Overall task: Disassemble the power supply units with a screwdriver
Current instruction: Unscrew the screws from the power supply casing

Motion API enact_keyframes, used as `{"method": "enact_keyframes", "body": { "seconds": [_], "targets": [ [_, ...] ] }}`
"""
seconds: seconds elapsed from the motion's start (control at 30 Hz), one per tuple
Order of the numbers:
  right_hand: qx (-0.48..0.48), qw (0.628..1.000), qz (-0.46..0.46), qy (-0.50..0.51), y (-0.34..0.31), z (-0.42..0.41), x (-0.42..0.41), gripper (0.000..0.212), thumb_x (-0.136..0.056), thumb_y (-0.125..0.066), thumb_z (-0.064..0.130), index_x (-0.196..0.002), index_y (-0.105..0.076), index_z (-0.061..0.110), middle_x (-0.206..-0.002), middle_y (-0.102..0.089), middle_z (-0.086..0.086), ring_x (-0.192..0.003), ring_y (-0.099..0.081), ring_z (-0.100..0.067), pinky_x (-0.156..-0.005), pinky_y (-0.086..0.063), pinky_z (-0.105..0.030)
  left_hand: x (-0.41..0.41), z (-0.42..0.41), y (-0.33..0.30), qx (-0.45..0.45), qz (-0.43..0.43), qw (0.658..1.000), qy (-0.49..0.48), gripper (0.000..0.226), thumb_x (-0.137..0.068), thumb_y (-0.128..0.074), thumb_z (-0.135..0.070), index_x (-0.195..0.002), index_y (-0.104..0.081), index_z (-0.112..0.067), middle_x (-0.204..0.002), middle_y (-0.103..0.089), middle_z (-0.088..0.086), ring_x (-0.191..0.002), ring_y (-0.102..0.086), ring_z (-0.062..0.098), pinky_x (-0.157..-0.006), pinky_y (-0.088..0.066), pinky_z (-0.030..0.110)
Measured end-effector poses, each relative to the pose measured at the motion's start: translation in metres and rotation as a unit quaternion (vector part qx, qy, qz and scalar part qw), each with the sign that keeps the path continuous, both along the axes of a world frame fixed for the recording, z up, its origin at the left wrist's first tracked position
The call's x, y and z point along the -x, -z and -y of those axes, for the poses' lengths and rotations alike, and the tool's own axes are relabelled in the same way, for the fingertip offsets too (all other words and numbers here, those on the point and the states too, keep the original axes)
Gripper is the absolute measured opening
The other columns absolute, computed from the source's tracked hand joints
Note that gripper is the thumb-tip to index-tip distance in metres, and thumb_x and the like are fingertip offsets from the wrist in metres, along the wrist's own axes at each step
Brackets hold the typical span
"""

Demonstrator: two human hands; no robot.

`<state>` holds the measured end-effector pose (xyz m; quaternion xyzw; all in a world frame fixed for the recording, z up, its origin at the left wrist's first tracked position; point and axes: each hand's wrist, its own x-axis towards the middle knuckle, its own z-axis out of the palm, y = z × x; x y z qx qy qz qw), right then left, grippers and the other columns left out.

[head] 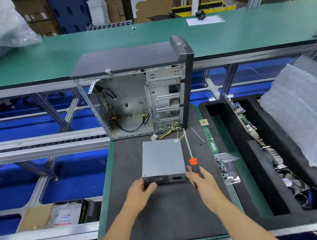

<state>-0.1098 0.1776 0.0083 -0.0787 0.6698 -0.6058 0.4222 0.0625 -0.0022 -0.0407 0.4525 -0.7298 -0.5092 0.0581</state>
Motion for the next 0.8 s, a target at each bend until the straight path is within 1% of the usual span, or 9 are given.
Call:
{"method": "enact_keyframes", "body": {
  "seconds": [0.07, 0.13, 0.27, 0.33, 0.4, 0.53, 0.6, 0.67, 0.8],
  "targets": [
    [-0.012, 1.000, -0.014, -0.011, 0.005, 0.003, -0.010, 0.018, -0.089, -0.069, 0.029, -0.107, -0.072, 0.032, -0.104, -0.073, 0.012, -0.104, -0.063, -0.010, -0.093, -0.042, -0.027, 0.004, 0.002, 0.006, 0.063, 0.023, 0.997, 0.034, 0.009, -0.094, -0.066, -0.038, -0.101, -0.062, -0.034, -0.093, -0.059, -0.012, -0.093, -0.060, 0.010, -0.072, -0.041, 0.016],
    [-0.025, 0.999, -0.026, -0.001, 0.009, 0.005, -0.015, 0.023, -0.090, -0.069, 0.031, -0.112, -0.069, 0.030, -0.103, -0.070, 0.011, -0.104, -0.061, -0.011, -0.094, -0.041, -0.028, 0.010, 0.004, 0.004, 0.105, 0.037, 0.994, 0.016, 0.011, -0.097, -0.062, -0.036, -0.090, -0.055, -0.032, -0.084, -0.055, -0.008, -0.085, -0.058, 0.019, -0.069, -0.038, 0.026],
    [-0.031, 0.998, -0.060, 0.004, 0.001, 0.006, -0.016, 0.014, -0.092, -0.067, 0.029, -0.089, -0.071, 0.041, -0.078, -0.067, 0.014, -0.084, -0.061, -0.003, -0.081, -0.042, -0.022, 0.010, 0.000, 0.003, 0.139, 0.037, 0.990, 0.006, 0.027, -0.098, -0.062, -0.033, -0.076, -0.046, -0.034, -0.076, -0.050, -0.009, -0.073, -0.050, 0.016, -0.061, -0.032, 0.026],
    [-0.029, 0.996, -0.082, 0.001, -0.003, 0.005, -0.015, 0.008, -0.091, -0.066, 0.029, -0.092, -0.071, 0.036, -0.086, -0.069, -0.001, -0.085, -0.060, -0.010, -0.081, -0.042, -0.027, 0.009, 0.000, 0.000, 0.151, 0.029, 0.988, 0.001, 0.019, -0.099, -0.060, -0.033, -0.082, -0.057, -0.024, -0.079, -0.050, -0.009, -0.075, -0.052, 0.015, -0.065, -0.034, 0.025],
    [-0.021, 0.994, -0.108, -0.005, -0.009, 0.004, -0.015, 0.004, -0.090, -0.067, 0.029, -0.094, -0.069, 0.028, -0.094, -0.069, -0.009, -0.083, -0.059, -0.014, -0.079, -0.042, -0.030, 0.010, 0.000, -0.008, 0.166, 0.012, 0.986, -0.028, 0.028, -0.099, -0.057, -0.038, -0.082, -0.057, -0.015, -0.080, -0.053, -0.006, -0.076, -0.055, 0.017, -0.066, -0.037, 0.027],
    [-0.020, 0.980, -0.196, -0.008, -0.027, 0.008, -0.010, 0.014, -0.088, -0.067, 0.031, -0.084, -0.061, 0.020, -0.072, -0.056, -0.004, -0.065, -0.043, -0.011, -0.063, -0.033, -0.031, 0.014, -0.002, -0.039, 0.233, 0.026, 0.970, -0.069, 0.052, -0.094, -0.055, -0.055, -0.061, -0.043, -0.017, -0.067, -0.049, -0.002, -0.058, -0.046, 0.010, -0.051, -0.028, 0.024],
    [-0.018, 0.975, -0.222, 0.010, -0.036, 0.012, -0.001, 0.017, -0.089, -0.067, 0.033, -0.082, -0.059, 0.020, -0.070, -0.053, -0.008, -0.063, -0.042, -0.011, -0.062, -0.033, -0.032, 0.017, -0.006, -0.055, 0.277, 0.052, 0.957, -0.063, 0.058, -0.091, -0.051, -0.064, -0.055, -0.039, -0.019, -0.062, -0.046, -0.005, -0.053, -0.042, 0.008, -0.048, -0.024, 0.024],
    [-0.019, 0.974, -0.226, 0.018, -0.044, 0.018, 0.009, 0.021, -0.089, -0.066, 0.036, -0.077, -0.056, 0.023, -0.062, -0.046, 0.001, -0.060, -0.040, -0.011, -0.062, -0.032, -0.033, 0.021, -0.009, -0.068, 0.306, 0.077, 0.947, -0.062, 0.063, -0.088, -0.046, -0.071, -0.051, -0.037, -0.021, -0.058, -0.045, -0.004, -0.050, -0.041, 0.008, -0.047, -0.024, 0.026],
    [-0.043, 0.970, -0.238, 0.005, -0.052, 0.032, 0.027, 0.037, -0.087, -0.066, 0.038, -0.066, -0.041, 0.024, -0.054, -0.035, 0.014, -0.051, -0.029, -0.008, -0.050, -0.027, -0.021, 0.033, -0.004, -0.077, 0.283, 0.123, 0.949, -0.067, 0.072, -0.084, -0.038, -0.080, -0.050, -0.039, -0.017, -0.054, -0.049, -0.004, -0.050, -0.046, 0.014, -0.048, -0.030, 0.029]
  ]
}}
